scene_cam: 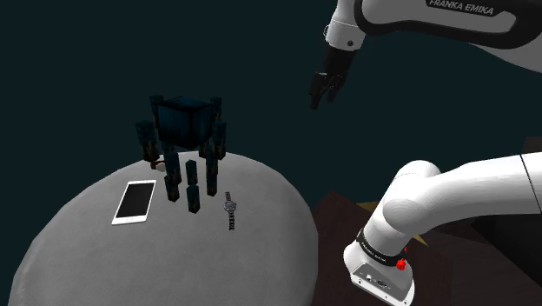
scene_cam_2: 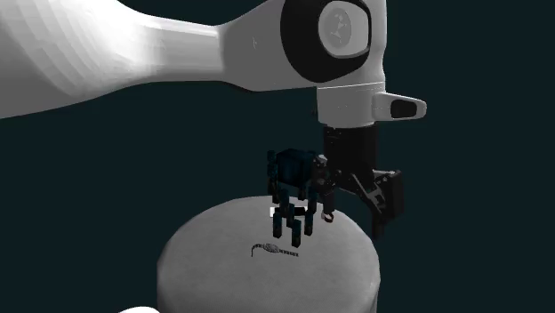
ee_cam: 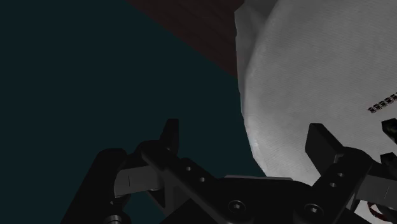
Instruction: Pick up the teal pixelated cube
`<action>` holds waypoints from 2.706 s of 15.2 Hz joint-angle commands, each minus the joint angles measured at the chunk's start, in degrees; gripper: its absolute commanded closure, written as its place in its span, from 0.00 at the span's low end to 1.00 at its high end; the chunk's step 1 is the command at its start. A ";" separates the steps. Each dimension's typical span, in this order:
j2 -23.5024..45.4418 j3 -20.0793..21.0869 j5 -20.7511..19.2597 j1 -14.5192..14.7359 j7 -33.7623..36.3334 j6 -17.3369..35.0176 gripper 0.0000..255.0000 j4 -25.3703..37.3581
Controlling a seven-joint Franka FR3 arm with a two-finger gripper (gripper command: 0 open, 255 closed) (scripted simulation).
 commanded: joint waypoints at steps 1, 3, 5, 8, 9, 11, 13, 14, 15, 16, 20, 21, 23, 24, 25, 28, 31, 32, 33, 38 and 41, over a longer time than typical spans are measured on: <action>0.00 0.00 0.00 0.00 0.00 0.00 0.00 0.00; 1.05 2.18 1.79 0.91 2.42 0.95 0.00 0.51; 2.33 4.36 3.46 1.75 4.80 1.96 0.00 1.25; 4.62 7.60 5.71 2.88 8.32 3.55 0.00 2.79; 5.48 8.67 6.37 3.22 9.49 4.09 0.00 3.42; 7.34 10.82 7.58 3.82 11.81 5.17 0.00 4.86; 9.38 12.94 8.57 4.35 14.13 6.25 0.00 6.52; 10.47 14.01 8.99 4.57 15.29 6.78 0.00 7.44; 11.59 15.09 9.35 4.76 16.45 7.30 0.00 8.41; 12.75 16.17 9.66 4.93 17.62 7.80 0.00 9.45; 17.80 20.54 10.22 5.33 22.36 9.68 0.00 14.16; 19.17 21.64 10.17 5.39 23.59 10.10 0.00 15.48; 22.04 23.89 9.84 5.44 26.10 10.86 0.00 18.32; 23.55 25.03 9.53 5.45 27.39 11.20 0.00 19.83; 25.11 26.18 9.13 5.46 28.71 11.51 0.00 21.40; 27.01 27.67 8.55 5.52 30.40 12.60 0.00 22.59; 26.66 27.78 8.76 5.67 30.38 14.89 0.00 19.97; 26.57 27.83 8.83 5.72 30.37 15.65 0.00 19.12; 26.49 27.88 8.89 5.76 30.38 16.42 0.00 18.29; 26.34 27.94 9.00 5.84 30.35 17.57 1.00 17.00; 26.34 27.93 9.00 5.83 30.34 17.56 1.00 17.00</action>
